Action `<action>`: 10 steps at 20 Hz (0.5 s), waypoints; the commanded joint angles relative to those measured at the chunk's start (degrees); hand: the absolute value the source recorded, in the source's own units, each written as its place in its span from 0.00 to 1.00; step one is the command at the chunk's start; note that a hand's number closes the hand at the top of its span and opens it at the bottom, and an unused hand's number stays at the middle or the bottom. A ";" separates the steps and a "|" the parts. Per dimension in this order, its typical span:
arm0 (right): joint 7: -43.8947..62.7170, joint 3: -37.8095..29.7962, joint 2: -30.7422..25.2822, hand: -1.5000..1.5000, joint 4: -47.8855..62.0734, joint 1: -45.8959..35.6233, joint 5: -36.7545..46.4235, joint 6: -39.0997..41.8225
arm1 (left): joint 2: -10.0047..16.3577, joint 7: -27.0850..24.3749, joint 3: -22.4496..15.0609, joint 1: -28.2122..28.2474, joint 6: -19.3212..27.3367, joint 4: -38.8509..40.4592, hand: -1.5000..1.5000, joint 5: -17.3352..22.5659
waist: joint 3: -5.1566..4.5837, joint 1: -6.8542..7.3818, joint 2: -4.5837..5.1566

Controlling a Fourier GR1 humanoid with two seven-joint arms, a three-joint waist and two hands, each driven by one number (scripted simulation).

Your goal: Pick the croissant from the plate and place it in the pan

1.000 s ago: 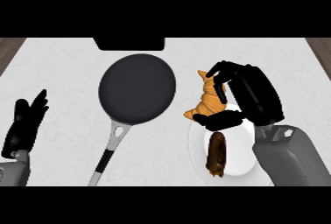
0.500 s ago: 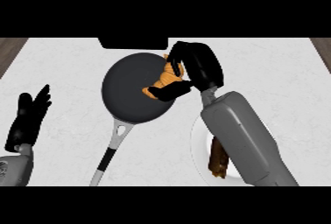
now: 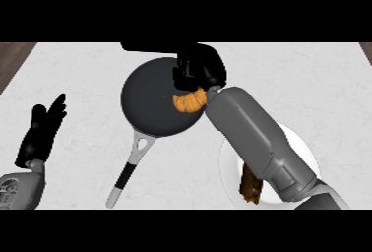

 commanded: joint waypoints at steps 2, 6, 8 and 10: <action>-2.70 5.44 0.16 1.00 8.69 -3.00 -8.36 -3.31 | 1.01 2.52 -0.44 -3.84 -1.12 0.04 0.50 -0.54 | 0.02 1.96 0.40; -6.66 4.06 0.16 1.00 11.87 -2.81 -13.43 -4.45 | -1.01 0.36 -1.57 -4.24 -0.25 1.98 0.50 -1.39 | 0.03 3.75 1.33; -8.47 3.90 0.16 1.00 11.60 -1.71 -17.62 -3.57 | -0.45 0.25 -1.62 -5.26 -1.74 1.60 0.50 -0.74 | 0.06 4.61 1.40; -8.92 3.93 0.16 0.00 12.97 -0.98 -19.79 -4.42 | -1.45 1.29 -2.55 -5.92 -1.01 0.26 0.50 -1.27 | 0.12 5.93 1.63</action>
